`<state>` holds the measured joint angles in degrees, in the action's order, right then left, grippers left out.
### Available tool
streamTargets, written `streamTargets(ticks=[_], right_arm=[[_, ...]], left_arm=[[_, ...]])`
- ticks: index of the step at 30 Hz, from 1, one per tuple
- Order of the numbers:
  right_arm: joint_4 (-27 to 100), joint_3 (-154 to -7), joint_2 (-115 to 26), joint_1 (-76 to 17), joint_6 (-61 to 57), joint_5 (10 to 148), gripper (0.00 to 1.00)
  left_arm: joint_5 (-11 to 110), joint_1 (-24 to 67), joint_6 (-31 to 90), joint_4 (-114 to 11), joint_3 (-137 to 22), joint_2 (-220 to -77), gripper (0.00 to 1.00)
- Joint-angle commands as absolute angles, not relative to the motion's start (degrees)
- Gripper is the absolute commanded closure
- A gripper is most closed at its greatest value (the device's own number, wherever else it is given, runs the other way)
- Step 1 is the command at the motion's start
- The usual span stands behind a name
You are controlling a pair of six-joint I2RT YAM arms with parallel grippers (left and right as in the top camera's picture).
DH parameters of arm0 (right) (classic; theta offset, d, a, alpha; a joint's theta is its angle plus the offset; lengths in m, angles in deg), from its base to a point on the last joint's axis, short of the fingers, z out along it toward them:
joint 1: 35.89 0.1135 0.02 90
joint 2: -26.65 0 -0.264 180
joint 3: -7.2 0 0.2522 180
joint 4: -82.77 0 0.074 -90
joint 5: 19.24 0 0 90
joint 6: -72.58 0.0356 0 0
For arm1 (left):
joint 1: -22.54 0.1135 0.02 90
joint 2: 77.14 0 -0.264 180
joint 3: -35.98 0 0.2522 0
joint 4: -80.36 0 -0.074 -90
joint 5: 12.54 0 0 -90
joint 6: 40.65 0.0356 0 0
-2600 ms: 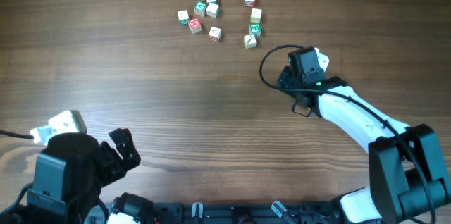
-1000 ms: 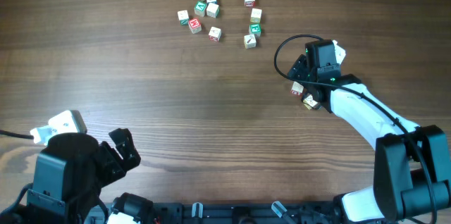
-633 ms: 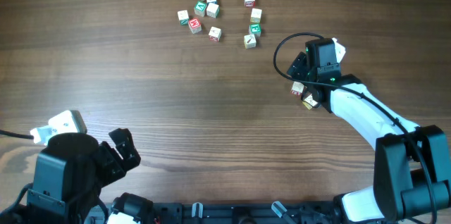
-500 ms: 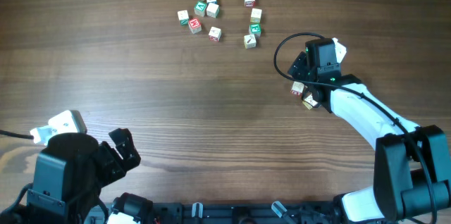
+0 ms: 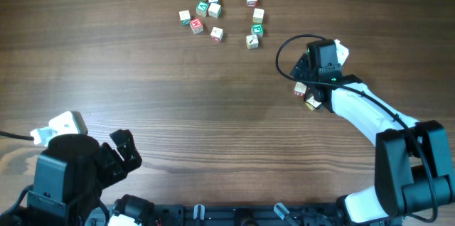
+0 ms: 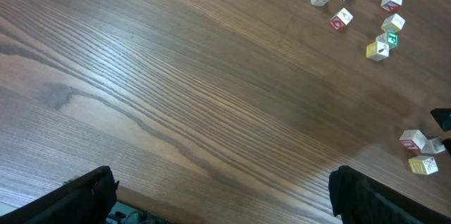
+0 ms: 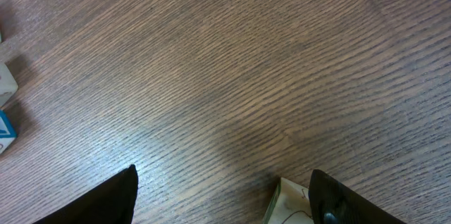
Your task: Form a circle
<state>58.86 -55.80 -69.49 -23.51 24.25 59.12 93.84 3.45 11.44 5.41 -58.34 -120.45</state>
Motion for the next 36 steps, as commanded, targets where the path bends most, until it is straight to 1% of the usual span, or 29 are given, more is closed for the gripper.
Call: streamTargets(ticks=[1,28,31,33,34,36], right_arm=[[59.17,-56.91,-70.28,-23.55,23.24,58.84,0.22],[58.73,-56.93,-70.21,-23.55,23.07,61.13,0.22],[59.19,-57.0,-70.02,-23.59,23.11,58.79,0.18],[58.86,-57.0,-69.01,-23.66,23.18,57.09,0.04],[58.73,-57.0,-67.92,-23.72,23.2,56.13,0.01],[57.68,-57.0,-64.64,-23.75,23.24,55.75,0.0]], left_arm=[[93.56,3.71,10.72,5.28,-58.34,-120.58,0.0],[93.56,3.71,10.72,5.28,-58.34,-120.58,0.0],[93.56,3.71,10.72,5.28,-58.34,-120.58,0.0],[93.56,3.71,10.72,5.28,-58.34,-120.58,0.0],[93.56,3.71,10.72,5.28,-58.34,-120.58,0.0],[93.56,3.71,10.72,5.28,-58.34,-120.58,0.0]])
